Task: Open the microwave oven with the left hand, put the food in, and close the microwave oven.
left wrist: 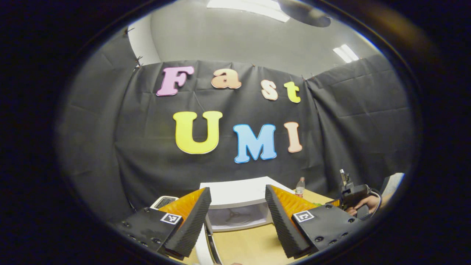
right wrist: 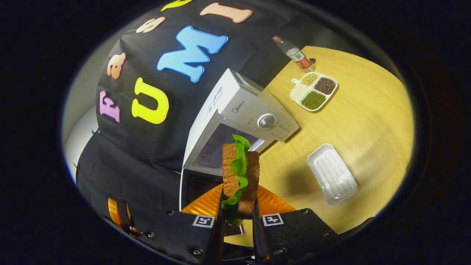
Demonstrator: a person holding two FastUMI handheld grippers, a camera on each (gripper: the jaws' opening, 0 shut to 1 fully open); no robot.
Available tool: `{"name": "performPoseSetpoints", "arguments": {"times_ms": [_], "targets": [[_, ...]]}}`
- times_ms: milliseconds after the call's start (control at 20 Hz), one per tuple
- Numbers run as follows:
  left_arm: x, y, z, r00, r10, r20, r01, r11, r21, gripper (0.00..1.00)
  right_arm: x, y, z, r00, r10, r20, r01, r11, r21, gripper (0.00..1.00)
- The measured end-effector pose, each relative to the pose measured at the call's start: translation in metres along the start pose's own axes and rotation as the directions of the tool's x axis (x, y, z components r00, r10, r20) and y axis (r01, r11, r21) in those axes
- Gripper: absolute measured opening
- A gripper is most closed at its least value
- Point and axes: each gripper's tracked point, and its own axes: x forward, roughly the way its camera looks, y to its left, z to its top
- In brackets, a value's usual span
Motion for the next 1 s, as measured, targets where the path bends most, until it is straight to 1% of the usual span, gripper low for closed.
{"name": "performPoseSetpoints", "arguments": {"times_ms": [50,100,150,200,250,350,450,500,550,600,650,700,800,850,900,950,1000], "targets": [[-0.002,0.008,0.000,1.000,-0.001,0.004,0.001,1.000,-0.006,0.97,0.005,0.009,-0.004,1.000,0.016,0.007,-0.016,1.000,0.014,0.33],[-0.006,0.016,0.000,1.000,0.003,0.005,-0.002,1.000,-0.010,0.94,0.013,0.018,-0.007,0.999,0.037,0.019,-0.037,0.999,0.034,0.33],[-0.010,0.025,0.000,1.000,0.008,0.006,-0.008,1.000,-0.012,0.94,0.020,0.028,-0.008,0.998,0.059,0.032,-0.060,0.997,0.056,0.33],[-0.012,0.035,0.000,1.000,0.014,0.007,-0.014,1.000,-0.013,0.97,0.028,0.037,-0.009,0.996,0.078,0.047,-0.081,0.994,0.073,0.33],[-0.016,0.044,0.000,1.000,0.021,0.008,-0.021,1.000,-0.015,0.97,0.036,0.044,-0.009,0.994,0.092,0.067,-0.097,0.992,0.085,0.33],[-0.023,0.061,-0.001,0.999,0.038,0.008,-0.037,0.999,-0.015,0.97,0.053,0.053,-0.010,0.989,0.097,0.108,-0.107,0.990,0.097,0.33],[-0.031,0.078,-0.004,0.998,0.057,0.002,-0.057,0.998,-0.019,0.97,0.075,0.058,-0.010,0.987,0.093,0.132,-0.109,0.987,0.115,0.33],[-0.036,0.087,-0.006,0.998,0.068,-0.001,-0.068,0.997,-0.022,0.94,0.086,0.060,-0.010,0.986,0.088,0.140,-0.106,0.986,0.125,0.33],[-0.038,0.095,-0.009,0.997,0.079,-0.006,-0.079,0.996,-0.028,0.97,0.096,0.061,-0.009,0.985,0.082,0.150,-0.102,0.986,0.133,0.33],[-0.042,0.103,-0.012,0.996,0.090,-0.012,-0.091,0.995,-0.037,0.94,0.108,0.060,-0.007,0.985,0.071,0.160,-0.094,0.985,0.142,0.33],[-0.046,0.111,-0.015,0.995,0.102,-0.018,-0.103,0.994,-0.046,0.94,0.119,0.060,-0.007,0.984,0.061,0.170,-0.087,0.984,0.153,0.33],[-0.048,0.118,-0.017,0.993,0.114,-0.022,-0.115,0.992,-0.052,0.97,0.130,0.059,-0.005,0.982,0.052,0.181,-0.084,0.982,0.170,0.33],[-0.056,0.129,-0.022,0.991,0.134,-0.029,-0.135,0.989,-0.056,0.97,0.153,0.057,-0.003,0.981,0.034,0.190,-0.074,0.976,0.205,0.33],[-0.059,0.135,-0.025,0.989,0.144,-0.035,-0.145,0.988,-0.056,0.94,0.164,0.056,-0.003,0.981,0.026,0.194,-0.069,0.974,0.216,0.33],[-0.060,0.141,-0.028,0.987,0.152,-0.043,-0.155,0.986,-0.056,0.97,0.176,0.053,-0.002,0.979,0.020,0.203,-0.066,0.972,0.224,0.33],[-0.060,0.147,-0.032,0.985,0.161,-0.054,-0.164,0.985,-0.060,0.94,0.187,0.049,-0.002,0.977,0.008,0.212,-0.058,0.971,0.232,0.33],[-0.062,0.152,-0.037,0.984,0.169,-0.065,-0.173,0.983,-0.066,0.94,0.197,0.045,-0.001,0.975,-0.010,0.224,-0.046,0.969,0.243,0.33]]}}
